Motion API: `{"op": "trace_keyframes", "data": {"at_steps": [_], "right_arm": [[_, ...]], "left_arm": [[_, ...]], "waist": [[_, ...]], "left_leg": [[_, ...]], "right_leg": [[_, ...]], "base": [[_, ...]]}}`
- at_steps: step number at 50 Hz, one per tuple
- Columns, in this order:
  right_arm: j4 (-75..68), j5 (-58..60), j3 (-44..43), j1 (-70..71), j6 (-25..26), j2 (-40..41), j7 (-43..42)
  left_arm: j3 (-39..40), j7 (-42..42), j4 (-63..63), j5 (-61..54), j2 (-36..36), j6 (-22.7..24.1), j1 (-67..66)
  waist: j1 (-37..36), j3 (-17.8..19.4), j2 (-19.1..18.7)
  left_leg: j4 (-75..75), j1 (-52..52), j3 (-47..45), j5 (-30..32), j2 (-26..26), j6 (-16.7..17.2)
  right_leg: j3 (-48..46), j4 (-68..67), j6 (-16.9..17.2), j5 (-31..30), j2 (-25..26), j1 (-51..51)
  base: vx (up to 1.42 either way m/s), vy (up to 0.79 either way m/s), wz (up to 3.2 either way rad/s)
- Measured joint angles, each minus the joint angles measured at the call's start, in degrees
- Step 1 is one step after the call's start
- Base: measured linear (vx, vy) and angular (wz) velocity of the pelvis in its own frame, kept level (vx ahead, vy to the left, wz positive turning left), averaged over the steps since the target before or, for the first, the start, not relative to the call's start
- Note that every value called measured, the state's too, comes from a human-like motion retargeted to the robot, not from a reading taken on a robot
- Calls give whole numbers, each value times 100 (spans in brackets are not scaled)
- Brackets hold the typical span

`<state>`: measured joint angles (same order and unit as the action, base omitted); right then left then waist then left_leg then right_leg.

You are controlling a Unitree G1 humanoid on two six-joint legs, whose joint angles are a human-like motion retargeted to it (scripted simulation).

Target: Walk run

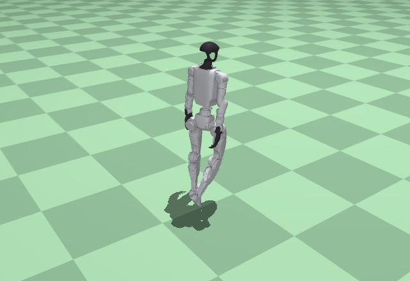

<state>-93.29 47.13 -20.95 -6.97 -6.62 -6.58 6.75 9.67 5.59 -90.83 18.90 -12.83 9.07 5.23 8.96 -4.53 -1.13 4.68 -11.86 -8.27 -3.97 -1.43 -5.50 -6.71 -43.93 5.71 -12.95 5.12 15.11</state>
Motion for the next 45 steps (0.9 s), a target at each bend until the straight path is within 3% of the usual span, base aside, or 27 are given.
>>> {"op": "trace_keyframes", "data": {"at_steps": [3, 8, 13, 15, 17, 20, 24, 25, 27, 28, 34, 37, 40, 43, 45], "right_arm": [[10, 57, -15, -190, 9, -15, -64], [-133, -142, -218, -323, 96, 8, -127], [-278, -390, -373, -328, 64, 33, -51], [-319, -414, -399, -296, 92, 31, -46], [-318, -366, -443, -257, 134, 22, -45], [-264, -255, -512, -220, 151, 0, -53], [-161, -296, -563, -11, 5, -33, -218], [-102, -314, -564, 63, -49, -18, -297], [125, -417, -472, 213, -154, 50, -466], [264, -474, -417, 283, -191, 75, -531], [963, -328, -256, 836, -274, 17, -706], [1147, -354, -198, 1111, -344, -77, -654], [1213, -434, -191, 1379, -386, -173, -552], [1175, -559, -179, 1554, -419, -270, -471], [1117, -625, -147, 1605, -435, -319, -428]], "left_arm": [[-183, 59, 382, 38, -3, 117, 379], [-369, 129, 871, 243, -78, 304, 891], [-566, 8, 983, 518, -195, 401, 1130], [-623, 15, 945, 645, -213, 385, 1103], [-668, 76, 878, 742, -184, 350, 956], [-697, 207, 694, 863, -81, 366, 544], [-741, 219, 314, 1031, 65, 387, -183], [-770, 194, 209, 1032, 70, 391, -363], [-771, 203, 18, 1099, 27, 387, -665], [-746, 216, -48, 1187, 18, 352, -816], [-103, 243, -354, 1585, 82, 180, -1643], [104, 430, -487, 1470, 61, 181, -1954], [349, 524, -557, 1516, 36, 129, -2171], [452, 566, -597, 1542, -16, 95, -2294], [488, 573, -604, 1542, -54, 81, -2343]], "waist": [[331, 61, -83], [520, 149, 92], [588, 156, -111], [640, 146, -183], [834, 109, -243], [1140, 19, -407], [1206, -90, -307], [1130, -131, -153], [1102, -163, 89], [1361, -130, 74], [688, -164, 449], [438, -70, 493], [176, 77, 447], [-80, 232, 349], [-202, 333, 314]], "left_leg": [[-95, 334, 42, -187, 89, 8], [-211, 1011, -158, -602, 425, 42], [-195, 1489, -321, -915, 240, 282], [-107, 1635, -364, -953, 143, 455], [68, 1737, -266, -839, 88, 639], [407, 1826, -66, -49, -136, 1079], [1796, 1509, 211, 1956, -213, 1666], [2301, 1348, 167, 2369, -110, 1723], [3450, 842, 230, 2937, 58, 1449], [4045, 475, 592, 2941, 66, 1296], [4649, -803, 325, 1639, 11, 950], [3718, -1197, 184, 994, -109, 666], [2268, -1367, 71, 950, -121, 451], [856, -1399, 119, 774, 54, 484], [98, -1394, 596, 663, 347, 722]], "right_leg": [[14, 751, -40, 563, -290, 467], [-328, 3038, -197, 595, -1059, 726], [-765, 4765, -638, 681, -977, 950], [-1035, 4655, -1017, 481, -938, 920], [-1202, 4325, -1136, 456, -1005, 870], [-1242, 4189, -1196, 216, -895, 610], [-1067, 3985, -1462, 616, -917, 247], [-894, 3977, -1577, 706, -917, 154], [-678, 3978, -1696, 875, -915, -57], [-890, 3994, -1705, 915, -937, -170], [55, 3966, -1852, 1230, -562, -566], [409, 3969, -1916, 1331, -303, -794], [764, 3968, -1986, 1450, 7, -1059], [1101, 3970, -2052, 1570, 320, -1377], [1274, 3982, -2071, 1624, 450, -1633]], "base": [[55, -9, 38], [58, -18, -18], [64, -29, -24], [68, -36, -10], [72, -38, 52], [86, -49, 30], [73, -40, -34], [74, -48, -112], [66, -47, -47], [58, -42, 9], [54, -33, -130], [62, -26, -128], [50, -18, -128], [69, -15, -122], [70, -9, -102]]}}
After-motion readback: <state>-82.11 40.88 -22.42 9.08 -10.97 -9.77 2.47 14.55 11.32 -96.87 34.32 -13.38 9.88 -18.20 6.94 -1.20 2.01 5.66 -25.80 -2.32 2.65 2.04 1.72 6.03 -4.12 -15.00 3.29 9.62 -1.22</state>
